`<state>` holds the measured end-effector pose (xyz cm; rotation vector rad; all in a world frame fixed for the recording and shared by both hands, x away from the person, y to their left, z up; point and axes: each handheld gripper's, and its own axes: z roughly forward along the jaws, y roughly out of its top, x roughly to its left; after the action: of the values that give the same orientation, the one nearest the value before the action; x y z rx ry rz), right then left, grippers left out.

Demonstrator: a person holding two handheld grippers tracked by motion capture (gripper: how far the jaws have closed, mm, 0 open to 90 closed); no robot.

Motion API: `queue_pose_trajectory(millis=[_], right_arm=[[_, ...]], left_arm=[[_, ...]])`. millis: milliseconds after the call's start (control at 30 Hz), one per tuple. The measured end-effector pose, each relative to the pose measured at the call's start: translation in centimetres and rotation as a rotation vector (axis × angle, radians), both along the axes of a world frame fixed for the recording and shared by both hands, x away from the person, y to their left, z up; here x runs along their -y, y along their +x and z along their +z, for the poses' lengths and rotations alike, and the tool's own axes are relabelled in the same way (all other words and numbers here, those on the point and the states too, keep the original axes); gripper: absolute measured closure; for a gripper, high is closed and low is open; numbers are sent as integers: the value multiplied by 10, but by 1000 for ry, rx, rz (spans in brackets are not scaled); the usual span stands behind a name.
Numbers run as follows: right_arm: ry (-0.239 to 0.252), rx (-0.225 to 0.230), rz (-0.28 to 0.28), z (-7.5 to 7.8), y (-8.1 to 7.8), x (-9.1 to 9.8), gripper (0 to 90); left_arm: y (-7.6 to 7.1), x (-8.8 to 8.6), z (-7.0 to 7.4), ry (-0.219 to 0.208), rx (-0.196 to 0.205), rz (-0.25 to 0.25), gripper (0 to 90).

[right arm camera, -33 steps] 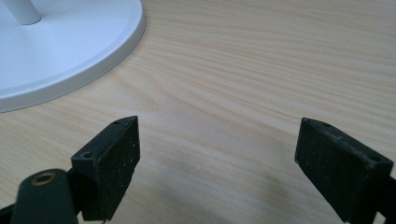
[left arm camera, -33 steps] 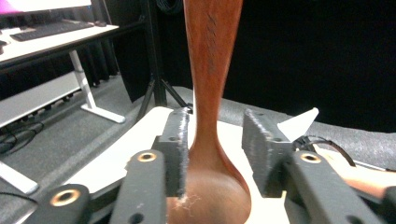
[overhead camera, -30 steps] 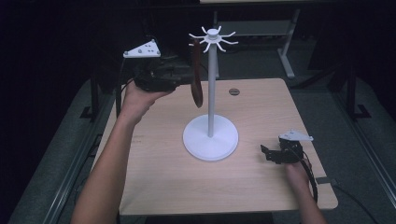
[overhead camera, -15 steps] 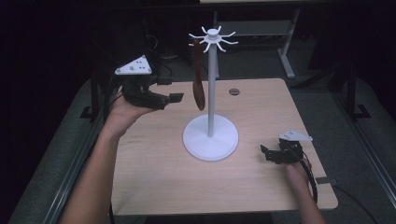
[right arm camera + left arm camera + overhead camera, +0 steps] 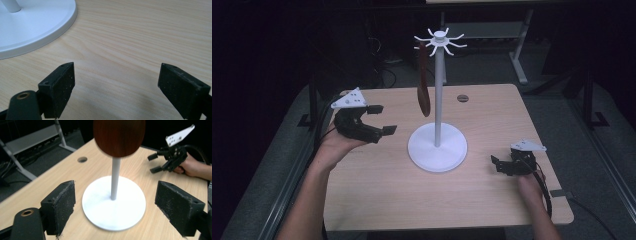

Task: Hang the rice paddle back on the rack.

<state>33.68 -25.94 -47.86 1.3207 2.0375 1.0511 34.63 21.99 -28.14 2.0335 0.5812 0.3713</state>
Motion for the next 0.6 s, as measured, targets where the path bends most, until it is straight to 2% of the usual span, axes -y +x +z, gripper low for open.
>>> queue_pose_trajectory(millis=[267, 600], right_arm=[[-3, 2, 1, 0, 0, 0, 135], [-2, 2, 2, 0, 0, 0, 135]], left_arm=[[-10, -6, -35, 51, -24, 34, 159], [-21, -18, -82, 68, -59, 55, 159]])
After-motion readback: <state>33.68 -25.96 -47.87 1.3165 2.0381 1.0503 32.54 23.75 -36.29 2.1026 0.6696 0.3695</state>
